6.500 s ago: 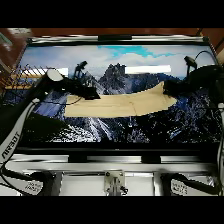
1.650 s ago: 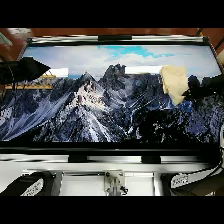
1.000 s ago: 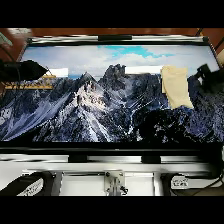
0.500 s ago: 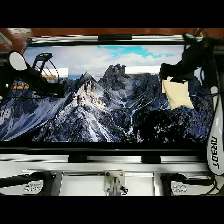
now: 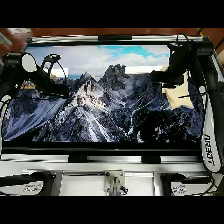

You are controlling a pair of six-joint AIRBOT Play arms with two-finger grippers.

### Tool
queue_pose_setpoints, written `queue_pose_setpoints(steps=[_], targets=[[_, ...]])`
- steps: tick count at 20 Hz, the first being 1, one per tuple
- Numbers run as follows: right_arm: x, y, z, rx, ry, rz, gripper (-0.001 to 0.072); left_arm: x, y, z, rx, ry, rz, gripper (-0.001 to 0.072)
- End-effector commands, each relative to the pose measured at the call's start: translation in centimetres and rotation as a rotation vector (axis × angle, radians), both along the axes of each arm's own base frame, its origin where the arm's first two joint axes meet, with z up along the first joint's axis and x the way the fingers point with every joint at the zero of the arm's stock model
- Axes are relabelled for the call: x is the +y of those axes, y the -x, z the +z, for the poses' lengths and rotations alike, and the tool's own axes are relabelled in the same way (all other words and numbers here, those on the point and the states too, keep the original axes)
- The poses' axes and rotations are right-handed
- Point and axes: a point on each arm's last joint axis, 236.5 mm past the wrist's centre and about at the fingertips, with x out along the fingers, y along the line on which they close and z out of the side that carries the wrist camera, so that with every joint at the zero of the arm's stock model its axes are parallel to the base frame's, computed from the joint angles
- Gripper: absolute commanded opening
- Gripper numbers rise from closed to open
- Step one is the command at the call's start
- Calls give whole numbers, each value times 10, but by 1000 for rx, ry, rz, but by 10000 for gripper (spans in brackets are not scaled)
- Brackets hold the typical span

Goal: Fold the shirts.

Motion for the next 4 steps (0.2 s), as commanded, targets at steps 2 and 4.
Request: queue_pose_setpoints(steps=[2,4], targets=[[2,0,0,1,-3,2,537,-3,-4,1,-20,4,-8,709],[1,0,0,1,-2,2,537,-4,-4,1,-21,5,-8,709]])
